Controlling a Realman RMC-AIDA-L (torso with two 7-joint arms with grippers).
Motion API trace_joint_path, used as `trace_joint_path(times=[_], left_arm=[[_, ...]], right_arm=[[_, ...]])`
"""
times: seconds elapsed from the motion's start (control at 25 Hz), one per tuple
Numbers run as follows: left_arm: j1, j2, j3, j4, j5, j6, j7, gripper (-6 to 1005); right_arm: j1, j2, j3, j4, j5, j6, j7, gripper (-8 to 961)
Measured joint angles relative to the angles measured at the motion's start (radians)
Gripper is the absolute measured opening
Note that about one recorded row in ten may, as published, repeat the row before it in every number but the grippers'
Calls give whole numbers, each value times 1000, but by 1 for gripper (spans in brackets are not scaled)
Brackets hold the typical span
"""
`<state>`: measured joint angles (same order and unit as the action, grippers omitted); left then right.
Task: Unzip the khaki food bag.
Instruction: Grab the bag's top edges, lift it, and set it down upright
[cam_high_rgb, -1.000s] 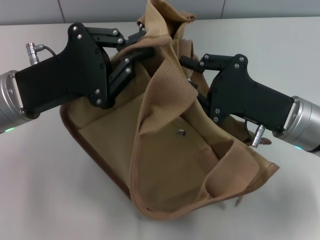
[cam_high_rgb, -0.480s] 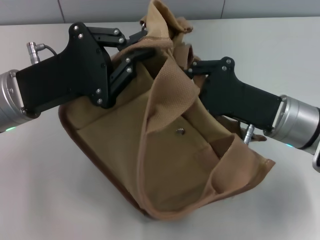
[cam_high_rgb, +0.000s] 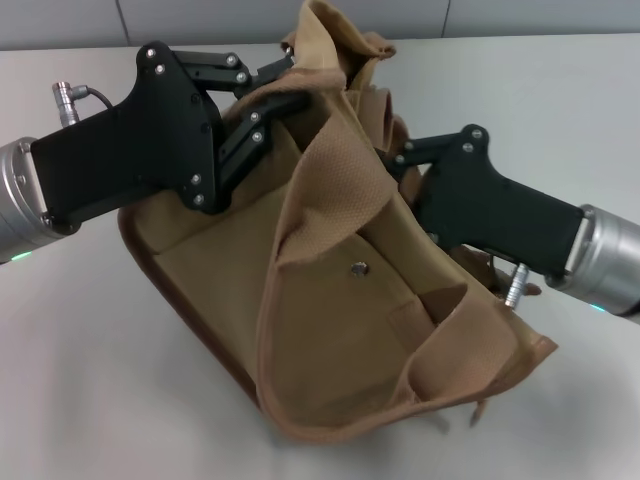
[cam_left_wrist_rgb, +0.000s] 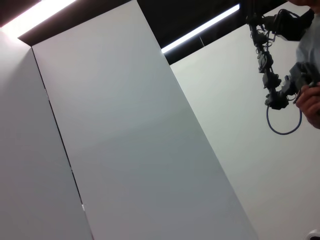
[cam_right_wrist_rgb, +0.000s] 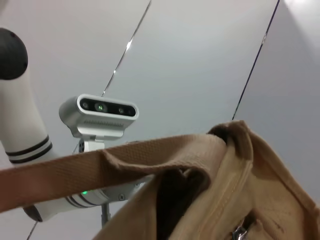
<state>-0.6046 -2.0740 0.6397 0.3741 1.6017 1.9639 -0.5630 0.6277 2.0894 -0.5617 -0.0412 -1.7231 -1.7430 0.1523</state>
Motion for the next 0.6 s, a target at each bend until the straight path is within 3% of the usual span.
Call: trace_joint_path(times=[0.6], left_arm=[[-7,0,-4,-11,-31,-14,5,86]], right_arm=[[-176,-5,-6,-114,-1,-125,108,1]])
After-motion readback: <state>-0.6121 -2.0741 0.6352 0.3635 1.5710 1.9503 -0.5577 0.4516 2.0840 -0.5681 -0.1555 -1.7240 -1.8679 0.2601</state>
